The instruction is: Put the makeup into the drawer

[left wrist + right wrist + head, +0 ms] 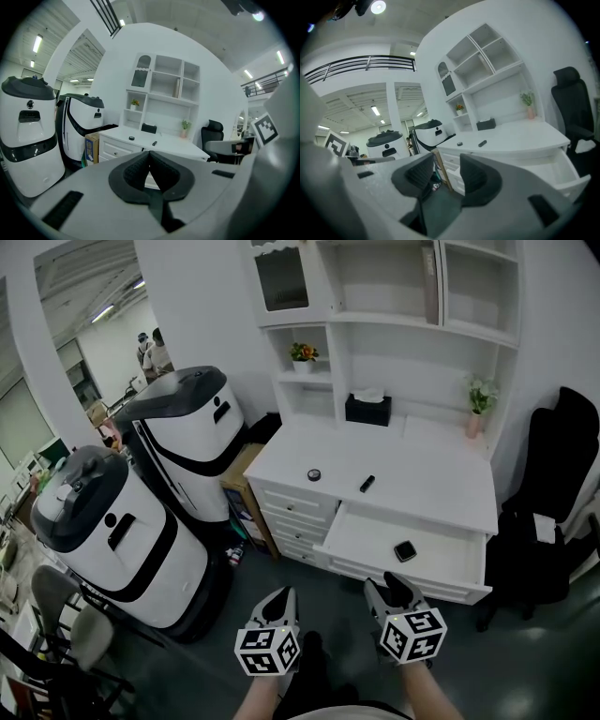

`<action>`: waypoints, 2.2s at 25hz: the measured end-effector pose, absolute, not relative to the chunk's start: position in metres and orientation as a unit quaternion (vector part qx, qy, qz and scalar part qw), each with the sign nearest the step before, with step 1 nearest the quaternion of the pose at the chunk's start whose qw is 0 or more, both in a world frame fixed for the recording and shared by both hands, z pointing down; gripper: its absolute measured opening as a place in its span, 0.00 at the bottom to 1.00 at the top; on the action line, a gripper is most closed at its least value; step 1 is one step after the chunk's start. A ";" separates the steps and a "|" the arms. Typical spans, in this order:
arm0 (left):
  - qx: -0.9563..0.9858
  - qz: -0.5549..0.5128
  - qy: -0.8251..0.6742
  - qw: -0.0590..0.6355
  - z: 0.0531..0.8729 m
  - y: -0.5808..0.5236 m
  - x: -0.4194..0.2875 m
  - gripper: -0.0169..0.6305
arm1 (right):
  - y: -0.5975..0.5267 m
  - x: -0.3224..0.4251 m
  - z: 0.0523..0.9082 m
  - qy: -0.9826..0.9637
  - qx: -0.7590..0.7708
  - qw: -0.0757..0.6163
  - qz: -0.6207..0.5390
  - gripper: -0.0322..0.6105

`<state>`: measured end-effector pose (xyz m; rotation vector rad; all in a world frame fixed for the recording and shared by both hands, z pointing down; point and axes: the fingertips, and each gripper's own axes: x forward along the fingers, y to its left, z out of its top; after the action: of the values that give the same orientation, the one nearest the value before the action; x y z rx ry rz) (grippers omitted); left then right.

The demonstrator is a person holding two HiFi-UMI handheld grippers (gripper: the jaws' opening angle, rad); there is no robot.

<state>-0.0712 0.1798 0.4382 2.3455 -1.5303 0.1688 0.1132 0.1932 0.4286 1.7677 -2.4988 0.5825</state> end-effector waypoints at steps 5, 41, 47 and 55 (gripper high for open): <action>0.826 0.059 -0.533 0.174 0.447 0.137 -0.072 0.03 | 0.154 0.113 0.437 -0.794 0.576 0.019 0.192 0.30; 0.887 0.096 -0.401 0.209 0.476 -0.136 -0.062 0.03 | -0.089 0.124 0.478 -0.665 0.706 0.066 0.233 0.30; 0.889 0.115 -0.392 0.205 0.483 -0.161 -0.044 0.03 | -0.117 0.143 0.496 -0.655 0.710 0.083 0.245 0.30; 0.885 0.134 -0.391 0.213 0.495 -0.193 -0.023 0.03 | -0.158 0.173 0.529 -0.634 0.713 0.101 0.282 0.30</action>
<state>-0.0232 -0.1930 0.4950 2.4581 -1.0868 0.3720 0.1731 -0.1584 0.5291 2.1069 -1.8713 0.8326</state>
